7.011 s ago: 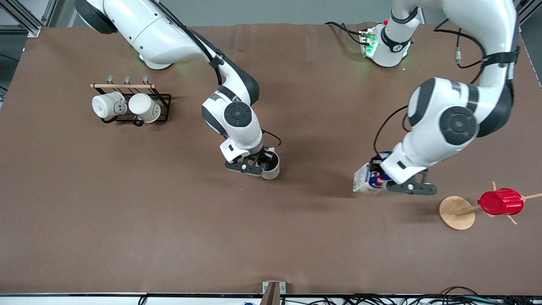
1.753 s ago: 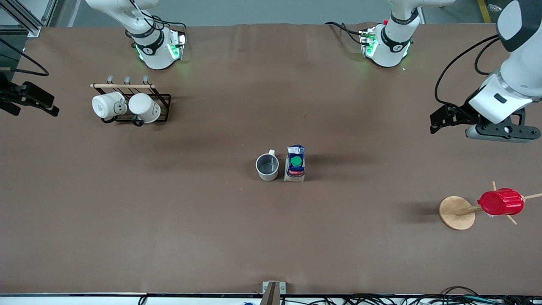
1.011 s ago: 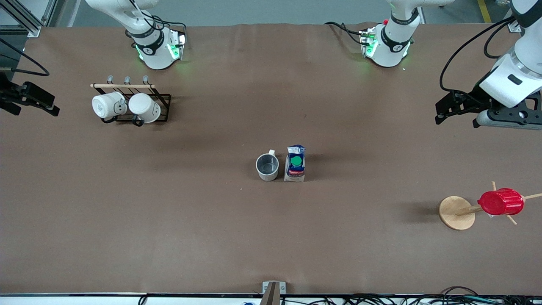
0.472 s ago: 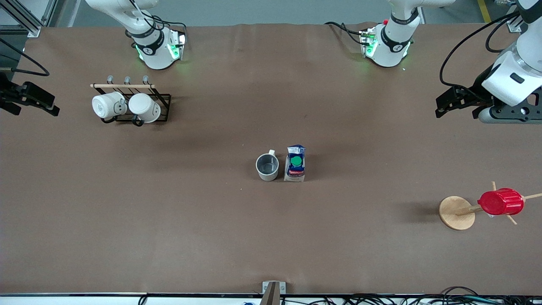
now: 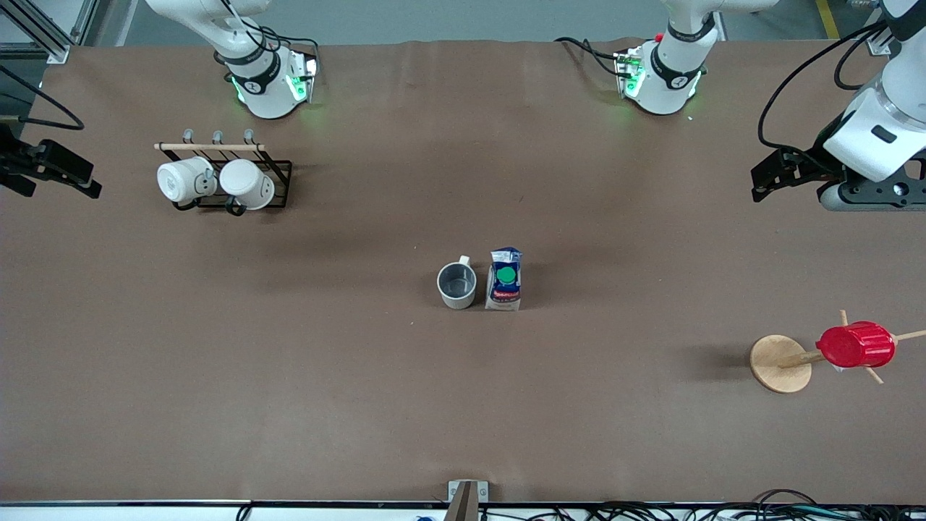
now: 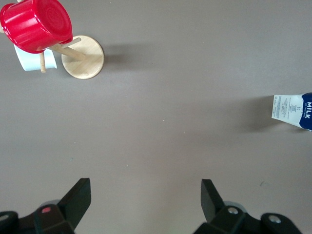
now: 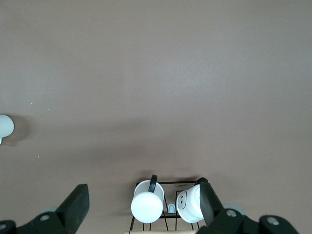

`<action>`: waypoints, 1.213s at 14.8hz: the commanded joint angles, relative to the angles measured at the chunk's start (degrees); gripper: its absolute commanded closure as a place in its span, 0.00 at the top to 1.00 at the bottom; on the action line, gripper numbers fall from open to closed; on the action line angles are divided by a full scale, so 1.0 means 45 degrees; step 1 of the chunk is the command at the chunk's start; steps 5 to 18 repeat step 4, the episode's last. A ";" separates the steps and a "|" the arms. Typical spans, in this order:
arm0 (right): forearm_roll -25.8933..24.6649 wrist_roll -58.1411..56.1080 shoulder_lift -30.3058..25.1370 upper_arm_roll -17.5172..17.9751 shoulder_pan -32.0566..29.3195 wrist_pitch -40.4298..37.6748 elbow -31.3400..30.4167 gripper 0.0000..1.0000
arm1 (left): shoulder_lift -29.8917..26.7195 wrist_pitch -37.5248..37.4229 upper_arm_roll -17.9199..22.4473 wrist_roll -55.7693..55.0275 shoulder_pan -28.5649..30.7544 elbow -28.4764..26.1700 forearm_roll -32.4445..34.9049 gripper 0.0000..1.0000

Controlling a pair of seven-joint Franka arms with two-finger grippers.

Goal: Place cup and milk on table

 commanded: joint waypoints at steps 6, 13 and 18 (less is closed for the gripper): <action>0.0037 0.0106 -0.0189 -0.0033 0.0022 -0.0007 -0.0211 1.00 | -0.0070 -0.0092 0.0116 0.0332 -0.0157 0.0140 -0.0145 0.99; 0.0037 0.0106 -0.0189 -0.0033 0.0022 -0.0007 -0.0211 1.00 | -0.0070 -0.0092 0.0116 0.0332 -0.0157 0.0140 -0.0145 0.99; 0.0037 0.0106 -0.0189 -0.0033 0.0022 -0.0007 -0.0211 1.00 | -0.0070 -0.0092 0.0116 0.0332 -0.0157 0.0140 -0.0145 0.99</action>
